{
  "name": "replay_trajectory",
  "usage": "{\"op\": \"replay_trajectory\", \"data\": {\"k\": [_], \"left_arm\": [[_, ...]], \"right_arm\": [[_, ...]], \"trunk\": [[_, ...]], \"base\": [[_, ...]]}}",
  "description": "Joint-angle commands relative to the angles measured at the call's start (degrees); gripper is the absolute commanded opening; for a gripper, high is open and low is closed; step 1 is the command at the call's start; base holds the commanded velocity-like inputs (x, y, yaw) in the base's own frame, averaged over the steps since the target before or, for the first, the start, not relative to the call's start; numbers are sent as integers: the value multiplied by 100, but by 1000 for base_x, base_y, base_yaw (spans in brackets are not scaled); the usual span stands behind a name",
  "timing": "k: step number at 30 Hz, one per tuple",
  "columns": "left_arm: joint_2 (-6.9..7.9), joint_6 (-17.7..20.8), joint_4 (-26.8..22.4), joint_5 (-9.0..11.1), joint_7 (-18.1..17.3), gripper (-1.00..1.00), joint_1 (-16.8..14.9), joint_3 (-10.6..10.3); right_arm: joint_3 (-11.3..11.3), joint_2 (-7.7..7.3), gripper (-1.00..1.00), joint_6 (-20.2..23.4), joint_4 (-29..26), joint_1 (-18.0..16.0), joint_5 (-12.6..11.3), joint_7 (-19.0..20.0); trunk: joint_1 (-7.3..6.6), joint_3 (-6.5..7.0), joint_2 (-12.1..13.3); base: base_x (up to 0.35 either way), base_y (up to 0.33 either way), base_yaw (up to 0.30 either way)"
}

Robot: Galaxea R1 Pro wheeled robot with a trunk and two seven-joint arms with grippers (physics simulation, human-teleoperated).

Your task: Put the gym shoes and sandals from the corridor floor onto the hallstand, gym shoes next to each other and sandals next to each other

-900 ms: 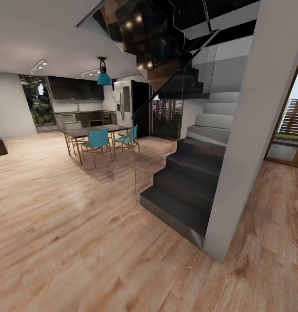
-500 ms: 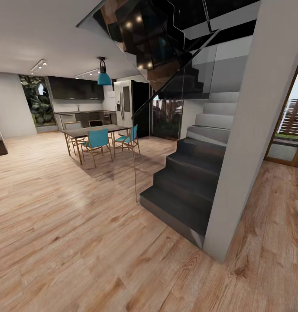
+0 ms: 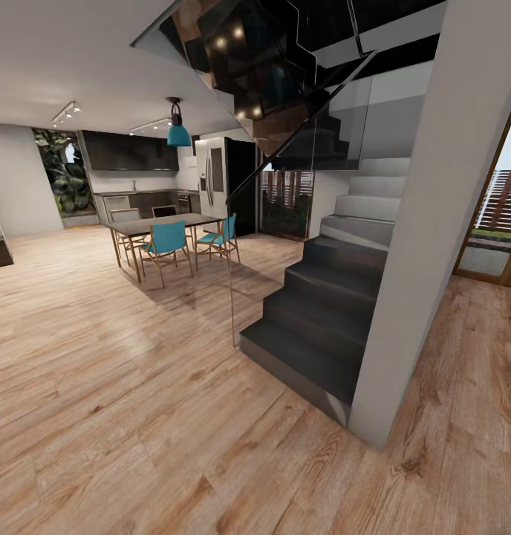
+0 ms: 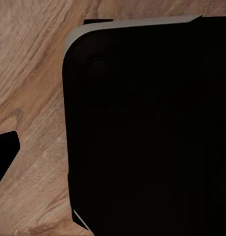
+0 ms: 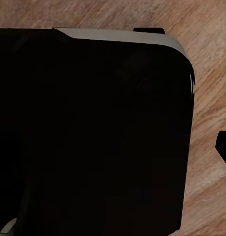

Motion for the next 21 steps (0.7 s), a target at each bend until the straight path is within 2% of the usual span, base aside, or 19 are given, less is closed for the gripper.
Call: {"op": "replay_trajectory", "data": {"k": [1,12,21], "left_arm": [[-2,-46,-3,0,-2,100,0,2],[21,-302,-150,44,-2,100,-14,22],[152,-591,-443,55,-2,100,-221,35]], "right_arm": [[1,1,100,-16,2,-3,0,-1],[-10,-42,100,-152,-135,-3,0,-5],[-36,-329,100,-441,-427,-14,0,-10]], "trunk": [[0,-5,-3],[0,-5,-3],[0,-5,-3]], "base": [[0,0,0],[0,0,0],[0,0,0]]}}
